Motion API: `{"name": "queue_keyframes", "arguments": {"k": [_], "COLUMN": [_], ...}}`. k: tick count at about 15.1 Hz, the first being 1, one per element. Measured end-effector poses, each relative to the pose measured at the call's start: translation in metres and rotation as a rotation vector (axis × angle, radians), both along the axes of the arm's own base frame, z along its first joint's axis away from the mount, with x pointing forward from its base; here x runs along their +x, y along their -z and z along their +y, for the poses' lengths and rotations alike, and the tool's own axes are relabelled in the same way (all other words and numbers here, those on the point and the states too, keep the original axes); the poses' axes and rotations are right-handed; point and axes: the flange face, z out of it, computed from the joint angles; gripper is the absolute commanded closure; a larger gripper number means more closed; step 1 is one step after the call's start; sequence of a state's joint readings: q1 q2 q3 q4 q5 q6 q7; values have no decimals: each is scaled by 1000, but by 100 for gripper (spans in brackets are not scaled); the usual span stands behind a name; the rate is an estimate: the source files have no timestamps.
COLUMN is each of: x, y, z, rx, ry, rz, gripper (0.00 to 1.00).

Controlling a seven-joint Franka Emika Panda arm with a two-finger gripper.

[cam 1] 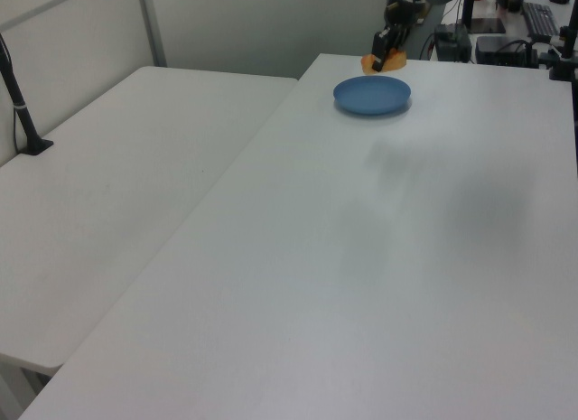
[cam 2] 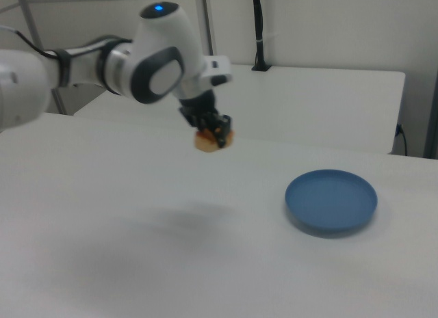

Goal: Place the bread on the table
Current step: 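Carry the bread roll away from the plate across the table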

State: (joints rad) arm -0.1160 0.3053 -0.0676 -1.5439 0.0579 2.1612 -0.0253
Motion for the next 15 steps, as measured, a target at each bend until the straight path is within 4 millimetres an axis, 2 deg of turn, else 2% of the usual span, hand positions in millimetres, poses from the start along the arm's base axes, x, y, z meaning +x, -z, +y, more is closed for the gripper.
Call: {"name": "queue_keyframes", "arguments": {"k": [4, 8, 10, 11, 15], "x": [-45, -90, -112, -126, -169], "y": [-34, -49, -48, -45, -22], "z": [84, 176, 225, 258, 345], "rx": [42, 40, 28, 16, -19], "ry": [-141, -299, -387, -449, -581], "rz": [117, 239, 304, 341, 411], "gripper": [55, 55, 55, 55, 55]}}
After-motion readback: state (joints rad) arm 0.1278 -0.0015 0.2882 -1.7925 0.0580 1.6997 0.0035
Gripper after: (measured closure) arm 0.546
